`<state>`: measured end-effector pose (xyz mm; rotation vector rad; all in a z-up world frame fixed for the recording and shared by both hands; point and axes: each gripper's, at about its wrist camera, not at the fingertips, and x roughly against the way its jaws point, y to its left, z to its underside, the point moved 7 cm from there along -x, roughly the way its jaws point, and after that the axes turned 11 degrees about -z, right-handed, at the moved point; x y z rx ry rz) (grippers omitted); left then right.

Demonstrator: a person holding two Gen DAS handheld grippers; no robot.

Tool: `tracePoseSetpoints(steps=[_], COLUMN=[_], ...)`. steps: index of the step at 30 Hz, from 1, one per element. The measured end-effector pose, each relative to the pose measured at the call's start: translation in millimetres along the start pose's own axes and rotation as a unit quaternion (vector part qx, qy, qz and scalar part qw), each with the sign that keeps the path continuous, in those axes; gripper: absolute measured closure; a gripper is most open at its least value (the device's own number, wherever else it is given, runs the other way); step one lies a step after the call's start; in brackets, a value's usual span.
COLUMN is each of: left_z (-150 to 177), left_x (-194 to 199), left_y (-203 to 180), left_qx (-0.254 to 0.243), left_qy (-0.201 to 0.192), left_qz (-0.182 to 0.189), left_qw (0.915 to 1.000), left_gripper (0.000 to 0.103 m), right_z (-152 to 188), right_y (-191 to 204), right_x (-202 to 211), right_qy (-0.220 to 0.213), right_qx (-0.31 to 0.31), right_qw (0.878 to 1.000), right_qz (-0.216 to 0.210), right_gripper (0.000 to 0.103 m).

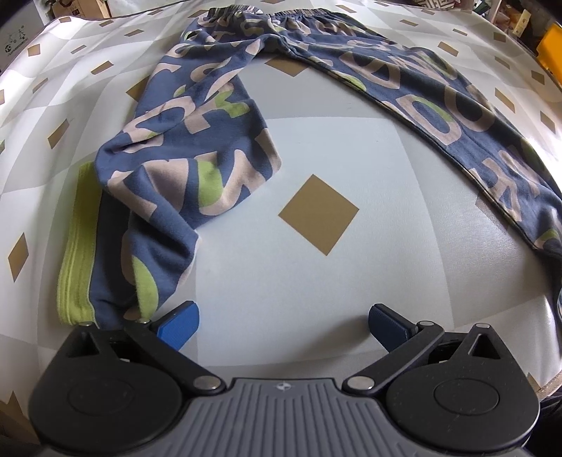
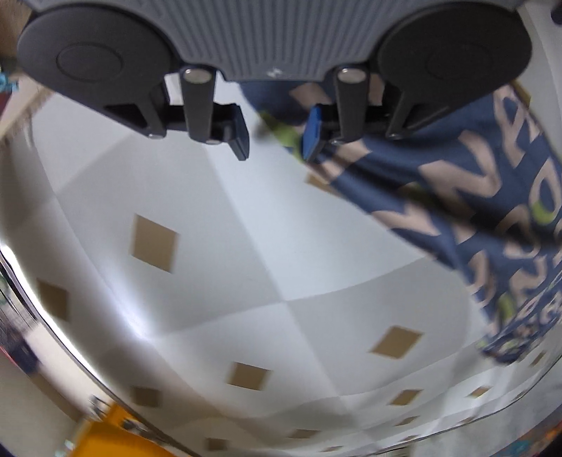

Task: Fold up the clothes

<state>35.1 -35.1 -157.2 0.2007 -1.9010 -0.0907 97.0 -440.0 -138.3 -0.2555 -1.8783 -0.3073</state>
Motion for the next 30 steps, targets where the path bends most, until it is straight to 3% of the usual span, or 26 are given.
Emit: tracePoseSetpoints(steps=[3, 5, 8, 11, 17, 21, 30], left_z=[1.5, 2.4, 3.3, 3.6, 5.4, 8.7, 16.9], left_x=[0.1, 0.5, 0.8, 0.8, 1.4, 2.5, 6.1], left_y=[1.8, 2.0, 1.6, 1.3, 2.3, 3.9, 1.0], left_qx=[0.002, 0.004, 0.004, 0.003, 0.002, 0.002, -0.01], left_qy=[0.0, 0.0, -0.002, -0.003, -0.005, -0.001, -0.002], left_qz=[-0.001, -0.002, -0.004, -0.003, -0.002, -0.003, 0.003], left_qw=[1.0, 1.0, 1.0, 1.0, 1.0, 1.0, 0.9999], left_gripper=[0.0, 0.0, 0.0, 0.0, 0.0, 0.0, 0.0], right_z=[2.8, 0.9, -7.8, -0.6, 28.5, 42.3, 58.8], right_y=[-13.9, -15.1, 9.1, 49.8, 105.7, 108.5, 80.0], right_x=[3.1, 8.6, 29.4, 38.9, 38.1, 42.8, 39.9], right_qy=[0.004, -0.014, -0.065, -0.058, -0.008, 0.01, 0.027], right_qx=[-0.012, -0.022, -0.035, 0.007, 0.1, 0.113, 0.044], right_qw=[0.999, 0.999, 0.995, 0.987, 0.973, 0.972, 0.983], right_qz=[0.047, 0.038, -0.068, -0.149, -0.207, -0.204, -0.176], right_gripper=[0.075, 0.074, 0.073, 0.07, 0.07, 0.069, 0.064])
